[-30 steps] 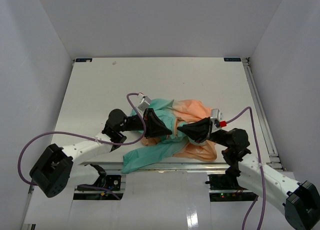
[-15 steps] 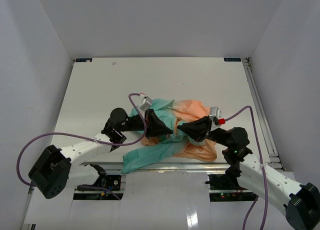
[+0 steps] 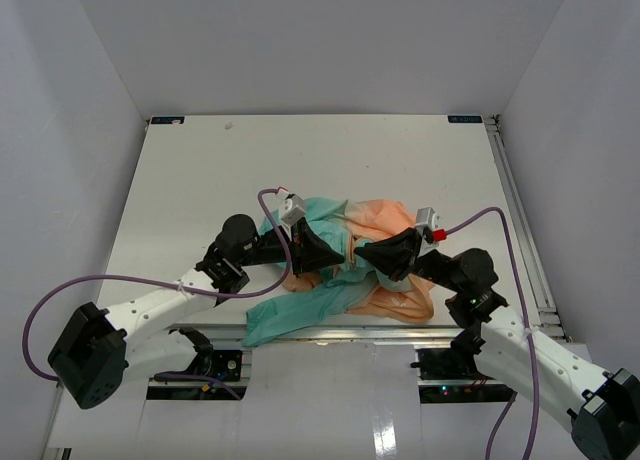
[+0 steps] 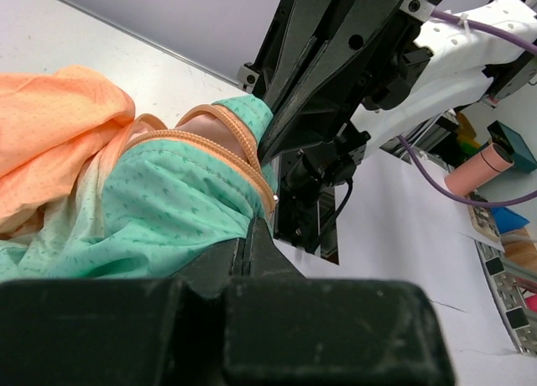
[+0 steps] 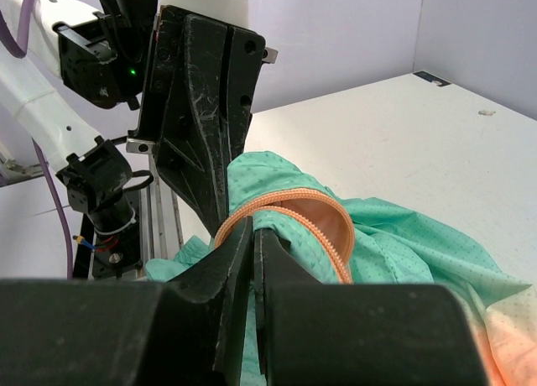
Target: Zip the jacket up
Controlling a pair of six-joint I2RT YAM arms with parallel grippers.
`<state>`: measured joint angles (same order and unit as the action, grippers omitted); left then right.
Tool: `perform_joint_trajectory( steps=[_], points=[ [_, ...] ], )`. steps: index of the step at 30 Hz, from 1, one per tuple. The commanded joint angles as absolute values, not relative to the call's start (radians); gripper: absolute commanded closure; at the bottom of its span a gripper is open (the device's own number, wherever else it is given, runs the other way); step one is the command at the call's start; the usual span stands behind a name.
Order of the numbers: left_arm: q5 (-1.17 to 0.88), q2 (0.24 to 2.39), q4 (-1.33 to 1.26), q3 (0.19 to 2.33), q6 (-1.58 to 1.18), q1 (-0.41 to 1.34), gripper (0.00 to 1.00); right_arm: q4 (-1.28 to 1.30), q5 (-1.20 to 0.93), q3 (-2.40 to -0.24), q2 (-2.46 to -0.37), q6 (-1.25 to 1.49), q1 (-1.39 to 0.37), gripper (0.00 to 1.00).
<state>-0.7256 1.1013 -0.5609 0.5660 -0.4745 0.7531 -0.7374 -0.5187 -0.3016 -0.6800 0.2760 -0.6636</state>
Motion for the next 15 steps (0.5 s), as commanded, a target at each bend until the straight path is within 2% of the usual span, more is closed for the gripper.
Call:
perform_joint_trajectory(
  steps=[1, 15],
  points=[
    [-0.660, 1.067, -0.455, 0.622, -0.384, 0.778, 1.00, -0.742, -0.502, -0.386, -0.680, 0.267, -0.669, 0.92],
    [-0.533, 1.026, -0.399, 0.621, -0.334, 0.792, 1.00, -0.648, -0.478, -0.427, -0.686, 0.283, -0.669, 0.92]
  ],
)
